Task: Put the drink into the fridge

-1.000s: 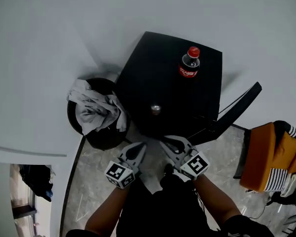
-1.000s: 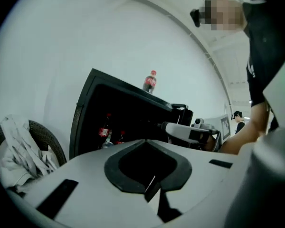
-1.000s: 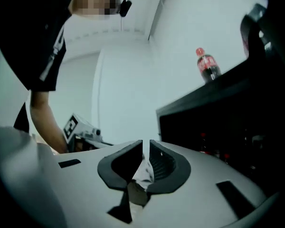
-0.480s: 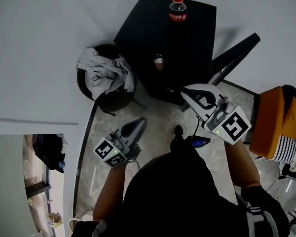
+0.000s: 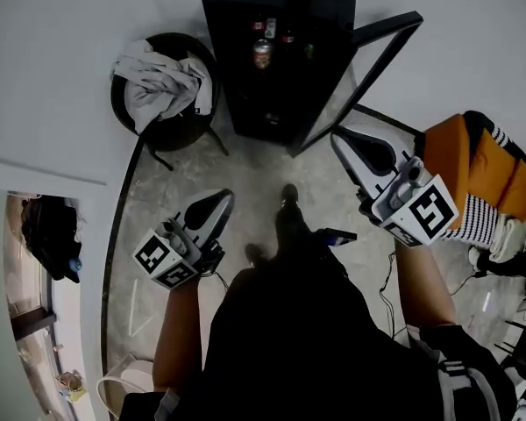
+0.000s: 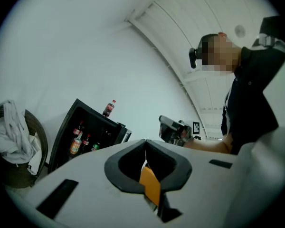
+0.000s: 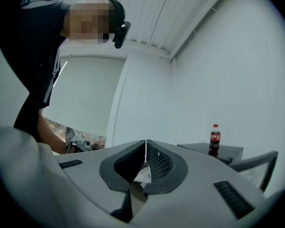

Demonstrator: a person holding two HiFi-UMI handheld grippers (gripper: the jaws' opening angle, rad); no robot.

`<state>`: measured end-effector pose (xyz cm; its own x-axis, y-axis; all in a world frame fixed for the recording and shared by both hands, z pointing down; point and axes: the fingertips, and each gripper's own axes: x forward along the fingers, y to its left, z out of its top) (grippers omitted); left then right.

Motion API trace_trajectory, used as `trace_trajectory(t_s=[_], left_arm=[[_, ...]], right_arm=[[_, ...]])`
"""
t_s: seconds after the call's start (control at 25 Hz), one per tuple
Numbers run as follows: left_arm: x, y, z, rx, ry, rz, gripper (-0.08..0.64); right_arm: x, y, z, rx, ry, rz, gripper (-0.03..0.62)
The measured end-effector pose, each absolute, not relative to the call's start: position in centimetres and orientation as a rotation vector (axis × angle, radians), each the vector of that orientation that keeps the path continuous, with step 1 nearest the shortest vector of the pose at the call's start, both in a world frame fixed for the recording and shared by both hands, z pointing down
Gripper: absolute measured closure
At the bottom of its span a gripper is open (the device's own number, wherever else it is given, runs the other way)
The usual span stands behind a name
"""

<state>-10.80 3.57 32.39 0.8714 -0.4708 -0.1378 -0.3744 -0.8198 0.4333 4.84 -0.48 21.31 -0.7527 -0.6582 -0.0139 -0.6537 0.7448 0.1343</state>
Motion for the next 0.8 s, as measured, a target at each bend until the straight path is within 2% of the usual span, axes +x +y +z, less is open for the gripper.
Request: trace_trajectory(t_s=[0.24, 0.8], left_arm=[[-11.2, 8.8, 31.8, 2.692, -0.666, -0.265, 0.549], [-3.2, 16.2, 31.5, 2.707, -0.614, -0.166, 0.549]], right_arm=[[3.9, 4.8, 27.9, 0.965, -2.866, 0.046, 0.568], [7.7, 10.7, 31.3, 0.865, -2.908, 0.192, 0.568]])
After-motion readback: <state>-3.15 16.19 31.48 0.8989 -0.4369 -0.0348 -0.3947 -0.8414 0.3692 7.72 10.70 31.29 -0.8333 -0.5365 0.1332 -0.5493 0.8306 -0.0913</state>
